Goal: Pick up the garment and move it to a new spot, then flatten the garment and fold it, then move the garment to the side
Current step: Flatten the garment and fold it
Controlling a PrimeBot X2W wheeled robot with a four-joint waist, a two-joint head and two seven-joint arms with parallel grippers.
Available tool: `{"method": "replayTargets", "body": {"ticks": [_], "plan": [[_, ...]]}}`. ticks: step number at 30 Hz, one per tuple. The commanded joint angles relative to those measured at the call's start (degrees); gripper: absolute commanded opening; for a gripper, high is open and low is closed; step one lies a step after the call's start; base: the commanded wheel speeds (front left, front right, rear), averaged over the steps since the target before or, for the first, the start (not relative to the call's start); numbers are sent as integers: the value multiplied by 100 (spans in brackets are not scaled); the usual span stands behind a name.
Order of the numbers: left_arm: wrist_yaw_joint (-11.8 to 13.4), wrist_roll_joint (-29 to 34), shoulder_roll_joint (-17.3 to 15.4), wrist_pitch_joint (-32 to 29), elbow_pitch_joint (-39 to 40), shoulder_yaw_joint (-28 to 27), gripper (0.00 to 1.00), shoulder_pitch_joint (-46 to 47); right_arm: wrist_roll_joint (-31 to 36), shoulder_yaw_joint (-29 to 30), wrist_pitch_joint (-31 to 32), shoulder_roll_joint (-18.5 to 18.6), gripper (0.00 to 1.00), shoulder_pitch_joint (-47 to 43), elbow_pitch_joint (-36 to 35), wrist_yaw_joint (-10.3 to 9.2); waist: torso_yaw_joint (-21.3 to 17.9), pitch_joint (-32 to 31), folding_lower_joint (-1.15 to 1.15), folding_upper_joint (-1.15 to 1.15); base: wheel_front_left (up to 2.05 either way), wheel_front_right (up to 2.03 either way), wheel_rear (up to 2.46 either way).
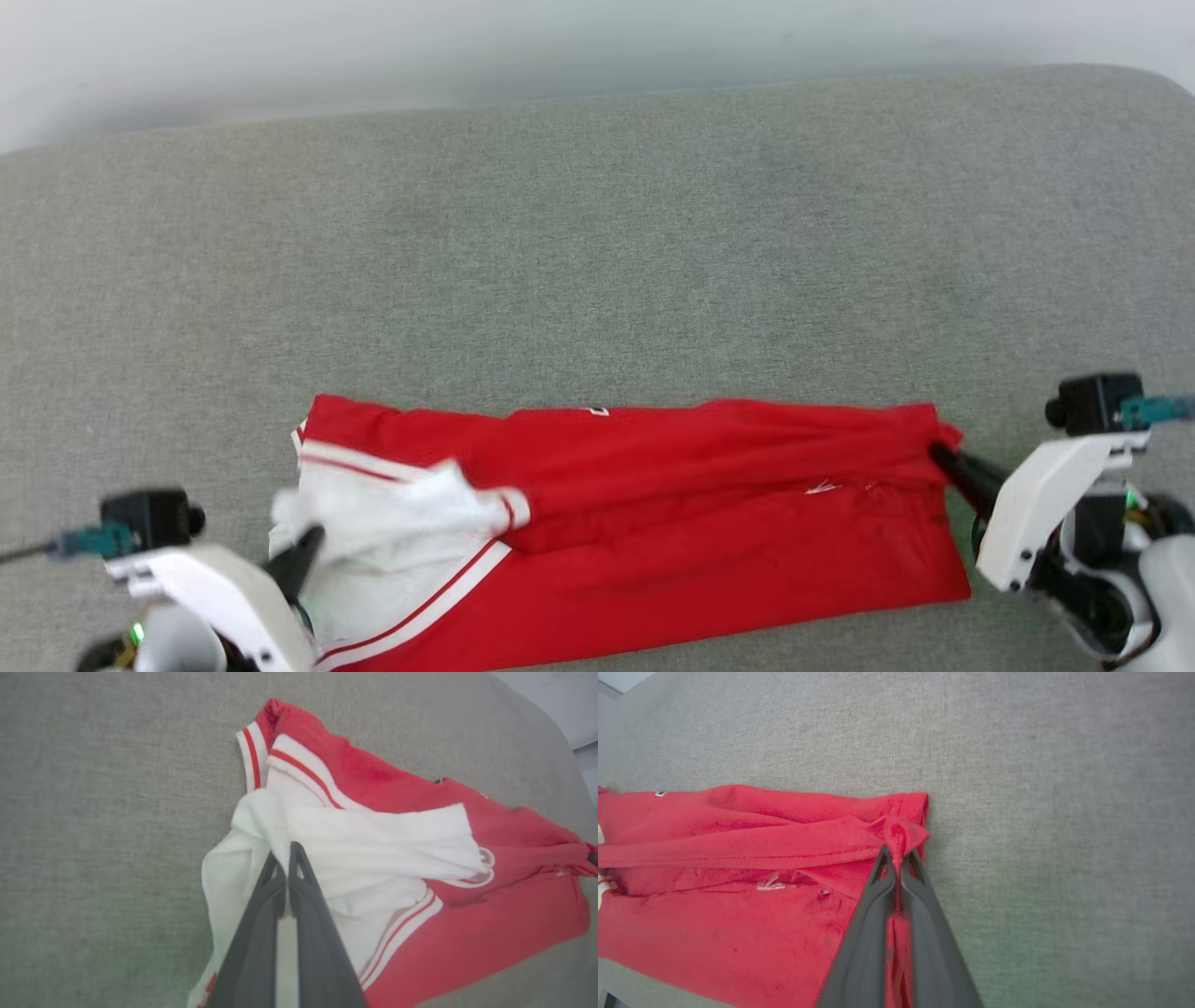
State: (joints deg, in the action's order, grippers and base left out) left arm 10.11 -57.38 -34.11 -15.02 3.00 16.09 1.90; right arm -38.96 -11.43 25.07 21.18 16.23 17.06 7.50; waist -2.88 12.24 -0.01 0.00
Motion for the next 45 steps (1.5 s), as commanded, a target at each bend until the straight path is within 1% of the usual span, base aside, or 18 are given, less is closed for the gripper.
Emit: {"method": "replayTargets", "body": {"ticks": [1,3,4,5,6,7,8,13,15,16,18,21,24,29,30,33,37,45], "plan": [[32,-55,50,30,-19,11,0,-164,-26,23,-56,-68,0,-131,64,-2,-6,-10,1,0,0,0,0],[57,-116,144,59,-100,61,0,-367,-7,59,-140,-135,0,-241,153,-2,-23,-20,1,0,0,0,0],[28,-148,202,61,-140,97,0,-423,3,74,-174,-180,29,-295,220,-2,-30,-22,1,0,0,0,0],[1,-169,267,81,-194,134,0,-453,-6,71,-201,-235,80,-358,274,-2,-31,-27,1,0,0,0,0],[-35,-190,328,91,-255,180,25,-482,0,80,-247,-269,100,-402,314,-2,-33,-33,1,0,0,0,0],[-68,-188,376,103,-316,231,68,-494,24,73,-293,-300,100,-444,344,-2,-37,-39,1,0,0,0,0],[-114,-149,475,223,-420,265,100,-477,30,77,-399,-369,100,-547,390,-3,-50,-63,1,0,0,0,0],[-187,84,543,623,-539,256,100,-354,60,72,-645,-400,100,-723,243,-2,-70,-173,1,0,0,0,0],[-151,201,599,937,-514,158,100,-269,82,112,-762,-345,100,-777,84,-2,-78,-250,1,0,0,0,0],[-101,426,633,1294,-403,103,100,-212,132,233,-843,-280,100,-900,-222,-2,-98,-369,1,0,0,0,0],[-45,563,651,1514,-296,61,100,-151,180,385,-815,-242,100,-946,-426,-2,-113,-445,1,0,0,0,0],[127,968,673,2033,-10,-19,100,-38,480,757,-514,-108,100,-945,-746,-2,-139,-557,1,0,0,0,0],[270,1371,641,2431,163,-20,100,41,693,957,-107,-128,100,-896,-1032,-2,-128,-591,1,0,0,0,0],[497,2155,586,2801,407,146,100,276,907,1219,797,-92,100,-851,-1361,-2,24,-470,1,0,0,0,0],[568,2405,605,2869,502,186,100,384,956,1253,1101,-151,100,-809,-1426,-2,108,-367,1,0,0,0,0],[628,2649,676,2933,625,261,100,490,983,1302,1396,-255,100,-756,-1396,-2,247,-183,1,0,0,0,0],[656,2803,796,2978,763,299,100,555,922,1243,1549,-402,100,-699,-1199,-2,423,72,1,0,0,0,0],[567,2875,922,3005,714,312,100,586,589,1007,1756,-697,100,-611,-200,-2,577,239,1,0,0,0,0]]}}
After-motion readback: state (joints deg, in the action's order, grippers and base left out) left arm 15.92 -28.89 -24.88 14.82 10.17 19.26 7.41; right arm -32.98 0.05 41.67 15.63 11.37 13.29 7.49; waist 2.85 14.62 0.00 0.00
